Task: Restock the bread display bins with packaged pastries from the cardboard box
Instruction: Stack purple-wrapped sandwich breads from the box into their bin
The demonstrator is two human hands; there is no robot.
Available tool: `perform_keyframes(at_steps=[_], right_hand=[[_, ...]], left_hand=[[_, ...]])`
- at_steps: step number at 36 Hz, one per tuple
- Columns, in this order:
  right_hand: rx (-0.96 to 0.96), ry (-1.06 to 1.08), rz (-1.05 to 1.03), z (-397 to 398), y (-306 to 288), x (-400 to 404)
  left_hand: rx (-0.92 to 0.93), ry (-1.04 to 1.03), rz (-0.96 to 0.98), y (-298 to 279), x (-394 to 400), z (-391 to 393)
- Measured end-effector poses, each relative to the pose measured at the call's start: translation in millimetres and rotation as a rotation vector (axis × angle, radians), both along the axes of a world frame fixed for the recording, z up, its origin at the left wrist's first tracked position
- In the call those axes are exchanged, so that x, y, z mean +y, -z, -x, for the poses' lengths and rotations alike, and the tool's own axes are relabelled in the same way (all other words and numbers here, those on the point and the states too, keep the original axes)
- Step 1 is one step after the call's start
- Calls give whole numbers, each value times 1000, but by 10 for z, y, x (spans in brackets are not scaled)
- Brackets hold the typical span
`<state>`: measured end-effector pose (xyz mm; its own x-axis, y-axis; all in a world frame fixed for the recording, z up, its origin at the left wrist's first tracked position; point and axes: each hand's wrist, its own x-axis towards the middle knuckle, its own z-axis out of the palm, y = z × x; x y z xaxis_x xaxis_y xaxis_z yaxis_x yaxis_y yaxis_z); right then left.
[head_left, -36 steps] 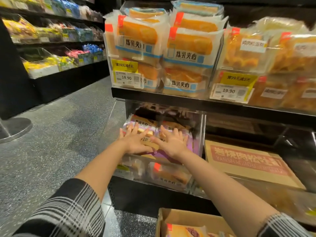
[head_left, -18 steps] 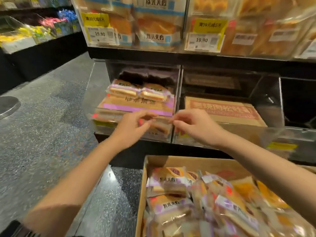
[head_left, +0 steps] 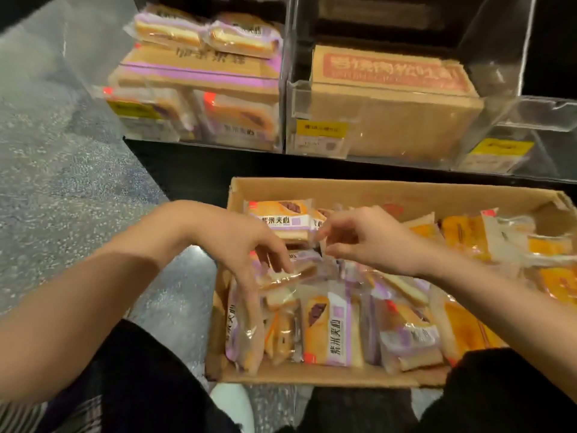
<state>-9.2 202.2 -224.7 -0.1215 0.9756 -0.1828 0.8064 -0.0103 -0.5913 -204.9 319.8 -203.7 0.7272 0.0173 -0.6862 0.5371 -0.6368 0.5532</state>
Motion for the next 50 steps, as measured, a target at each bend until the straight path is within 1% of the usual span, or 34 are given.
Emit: perform_keyframes(at_steps=[2,4,6,9,13,15,17,19,21,24,27,29,30,32,33,35,37,38,39,40,42,44,45,46,47,49,50], right_hand=[[-7,-43,47,56,80,-47],[-17,-75,72,102,132,-76],[-6,-88,74,142,153,-79],[10,-82,90,195,205,-69],[87,-79,143,262,296,-82],[127,-63,143,277,302,-86],[177,-23,154,310,278,-84],[318,54,202,350,203,-71],[471,157,274,336,124,-69],[494,179,332,252,78,-48],[554,244,378,163,64,-23],[553,297,313,116,46,13],[565,332,289,93,32,27],[592,378,261,54,8,45],[586,388,252,41,-8,49],[576,387,254,14,-21,62],[585,370,252,-17,-38,61],[601,374,240,-25,-46,58],[627,388,227,-24,-46,51],[668,414,209,-20,-31,44],[778,513,153,7,28,30],[904,623,88,45,89,23],[946,674,65,67,111,26],[996,729,50,91,132,37],[1053,784,49,112,145,47],[1169,855,71,141,160,65],[1187,863,86,143,181,78]], left_hand=[[107,81,-12,75,0,-21],[205,176,-87,149,-17,-63],[271,228,-145,212,-43,-103],[272,219,-120,293,-57,-145],[215,183,-83,376,-10,-152],[153,135,-28,393,35,-133],[39,53,23,357,64,-119],[-117,-25,9,305,91,-136],[-264,-167,20,261,104,-167],[-441,-362,63,238,104,-232],[-550,-466,20,268,88,-307],[-598,-527,-32,272,94,-351],[-611,-562,-26,268,100,-363],[-571,-657,110,219,105,-391],[-534,-672,180,190,101,-401],[-449,-649,257,174,115,-393],[-378,-579,257,166,127,-366],[-353,-566,258,173,137,-352],[-339,-595,271,173,143,-343],[-345,-662,289,172,146,-343],[-404,-886,340,173,136,-377],[-453,-1115,462,183,124,-435],[-450,-1183,513,169,105,-472],[-433,-1203,537,170,88,-513],[-407,-1195,534,171,63,-547],[-332,-1117,425,191,24,-595],[-301,-1079,365,216,21,-604]])
